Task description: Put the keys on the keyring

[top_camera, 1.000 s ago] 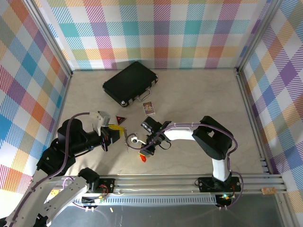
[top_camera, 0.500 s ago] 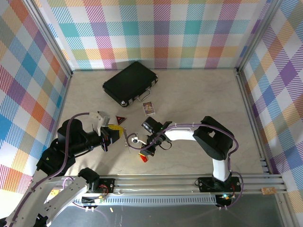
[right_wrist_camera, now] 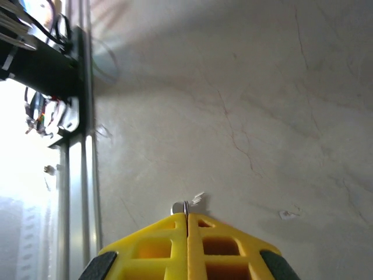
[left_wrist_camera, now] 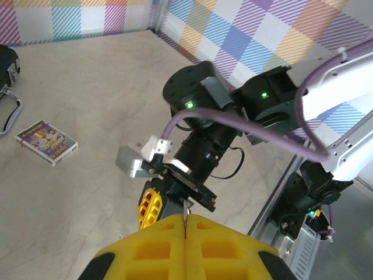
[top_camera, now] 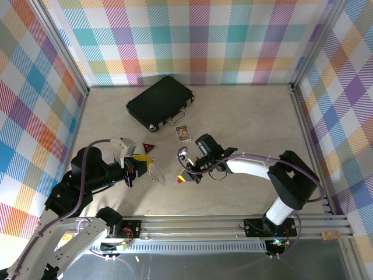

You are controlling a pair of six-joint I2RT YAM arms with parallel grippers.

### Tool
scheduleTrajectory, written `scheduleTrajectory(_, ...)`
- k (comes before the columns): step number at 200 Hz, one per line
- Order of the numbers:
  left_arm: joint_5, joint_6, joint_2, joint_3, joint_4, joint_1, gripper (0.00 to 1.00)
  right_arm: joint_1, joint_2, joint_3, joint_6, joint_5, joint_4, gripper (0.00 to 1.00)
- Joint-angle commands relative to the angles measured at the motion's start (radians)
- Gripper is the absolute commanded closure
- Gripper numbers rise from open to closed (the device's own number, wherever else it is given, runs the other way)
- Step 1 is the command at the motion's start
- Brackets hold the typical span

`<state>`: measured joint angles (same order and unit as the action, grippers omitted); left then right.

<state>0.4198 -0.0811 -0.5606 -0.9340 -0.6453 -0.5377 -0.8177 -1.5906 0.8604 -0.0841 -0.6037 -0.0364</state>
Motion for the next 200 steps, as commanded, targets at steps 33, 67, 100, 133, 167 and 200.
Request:
scheduleTrajectory(33,0.143,0.053,0.013,0.0,0.152,0.015,1.0,-0.005,0.302,-0.047,0.103,-0.016,0.094,1.0)
scheduleTrajectory(67,0.22,0.035,-0.004,0.034,0.267,0.013,1.0,-0.005,0.543,-0.069,0.134,-0.012,0.077,1.0)
scheduleTrajectory(100,0.296,0.022,-0.044,0.019,0.338,0.013,1.0,-0.005,0.687,0.018,0.09,-0.072,-0.052,1.0)
scheduleTrajectory(133,0.355,0.021,-0.079,-0.038,0.346,0.013,1.0,-0.006,0.716,0.151,0.007,-0.141,-0.157,1.0)
scheduleTrajectory(167,0.394,0.003,-0.096,-0.079,0.359,0.014,1.0,-0.006,0.716,0.223,-0.072,-0.152,-0.177,1.0)
scheduleTrajectory(200,0.413,-0.039,-0.105,-0.075,0.437,0.013,1.0,-0.006,0.7,0.247,-0.079,-0.198,-0.155,1.0)
